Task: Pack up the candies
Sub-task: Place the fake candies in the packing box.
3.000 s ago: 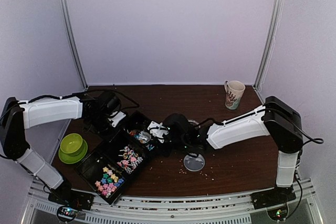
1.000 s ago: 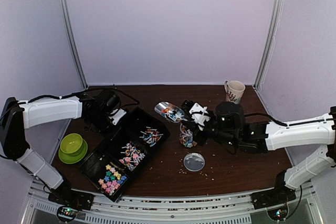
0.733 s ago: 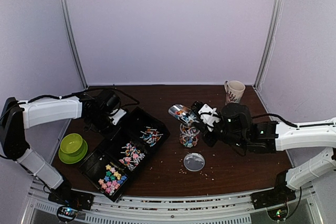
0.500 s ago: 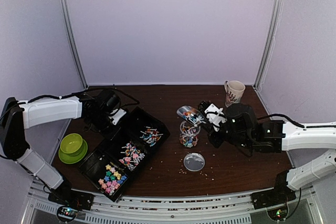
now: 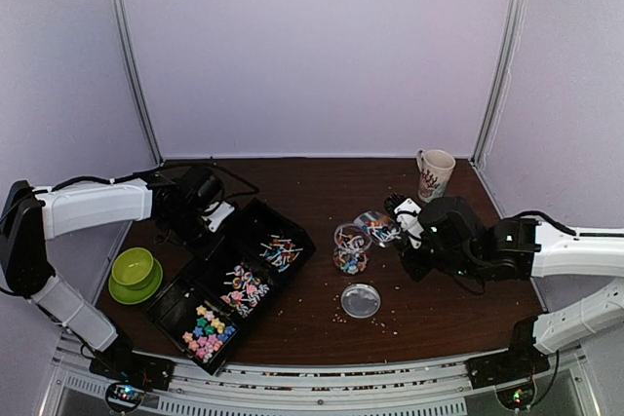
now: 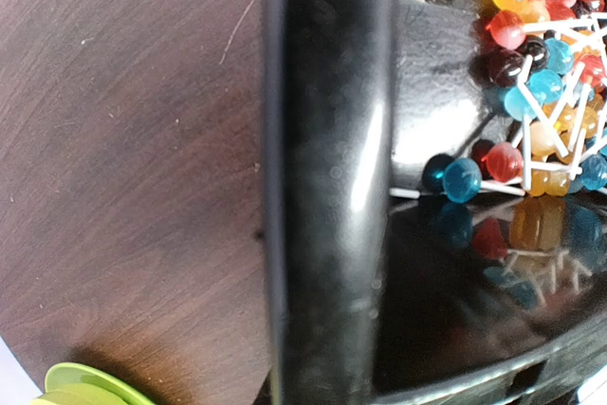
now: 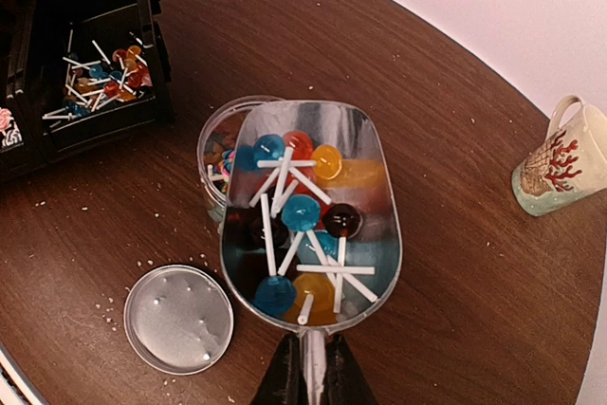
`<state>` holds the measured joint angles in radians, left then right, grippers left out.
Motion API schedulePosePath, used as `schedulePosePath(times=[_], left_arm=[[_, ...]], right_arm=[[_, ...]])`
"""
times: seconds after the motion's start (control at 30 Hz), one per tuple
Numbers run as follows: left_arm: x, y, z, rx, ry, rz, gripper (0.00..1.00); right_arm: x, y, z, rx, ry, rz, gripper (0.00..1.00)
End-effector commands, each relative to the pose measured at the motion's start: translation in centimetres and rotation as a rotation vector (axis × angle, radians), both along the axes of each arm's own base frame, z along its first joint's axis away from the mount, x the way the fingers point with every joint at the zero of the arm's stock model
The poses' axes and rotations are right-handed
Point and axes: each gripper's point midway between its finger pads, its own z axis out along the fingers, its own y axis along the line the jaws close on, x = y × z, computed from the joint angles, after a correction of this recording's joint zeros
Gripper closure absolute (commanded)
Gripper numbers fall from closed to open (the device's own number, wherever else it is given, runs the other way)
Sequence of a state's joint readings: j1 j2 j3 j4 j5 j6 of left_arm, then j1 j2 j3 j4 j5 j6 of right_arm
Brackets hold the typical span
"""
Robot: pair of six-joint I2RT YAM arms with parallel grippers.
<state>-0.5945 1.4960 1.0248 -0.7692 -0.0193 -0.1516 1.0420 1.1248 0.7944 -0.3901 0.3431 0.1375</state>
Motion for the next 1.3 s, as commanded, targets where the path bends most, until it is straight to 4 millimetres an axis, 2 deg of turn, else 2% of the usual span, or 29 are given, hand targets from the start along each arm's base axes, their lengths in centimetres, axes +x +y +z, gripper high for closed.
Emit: schedulePosePath(times=[0.0, 0.53, 1.27], left_arm=[[2.2, -1.6, 4.0, -0.115, -0.119, 0.018, 1.00], [2.2, -1.5, 4.1, -0.115, -0.120, 0.018, 1.00], [2.2, -1.5, 4.2, -0.113, -0.124, 0.019, 1.00]], right_arm=[[0.3, -1.1, 1.5, -0.007, 0.014, -0.070, 1.00], [-1.1, -0.3, -0.3, -0.124, 0.099, -0.010, 1.00], [-1.9, -0.2, 0.1, -0.249, 0.158, 0.015, 1.00]])
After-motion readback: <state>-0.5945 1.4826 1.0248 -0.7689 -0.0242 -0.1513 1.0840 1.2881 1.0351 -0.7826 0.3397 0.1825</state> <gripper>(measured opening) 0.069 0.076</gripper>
